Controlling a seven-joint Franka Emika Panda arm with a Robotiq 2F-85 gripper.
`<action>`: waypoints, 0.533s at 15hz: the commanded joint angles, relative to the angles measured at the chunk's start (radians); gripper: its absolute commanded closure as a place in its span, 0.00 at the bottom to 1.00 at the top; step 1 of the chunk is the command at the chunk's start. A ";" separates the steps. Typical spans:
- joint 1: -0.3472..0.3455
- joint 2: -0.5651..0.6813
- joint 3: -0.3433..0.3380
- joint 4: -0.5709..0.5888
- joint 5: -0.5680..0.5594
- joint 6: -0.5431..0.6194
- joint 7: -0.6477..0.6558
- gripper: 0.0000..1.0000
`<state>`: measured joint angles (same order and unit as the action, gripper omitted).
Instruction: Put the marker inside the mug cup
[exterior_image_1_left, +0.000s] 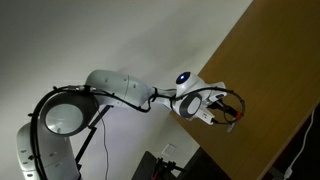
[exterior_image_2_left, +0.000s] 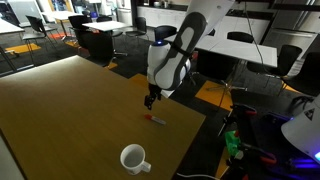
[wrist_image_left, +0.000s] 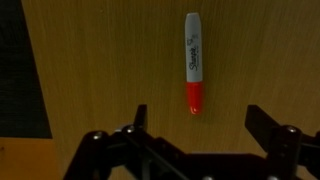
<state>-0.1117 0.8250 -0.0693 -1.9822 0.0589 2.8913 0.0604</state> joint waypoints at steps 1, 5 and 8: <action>0.001 0.010 -0.001 0.011 0.003 -0.003 -0.002 0.00; 0.015 0.051 -0.012 0.058 -0.007 -0.020 0.001 0.00; 0.013 0.122 0.001 0.129 -0.011 -0.034 -0.011 0.00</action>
<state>-0.1063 0.8743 -0.0704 -1.9403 0.0574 2.8896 0.0605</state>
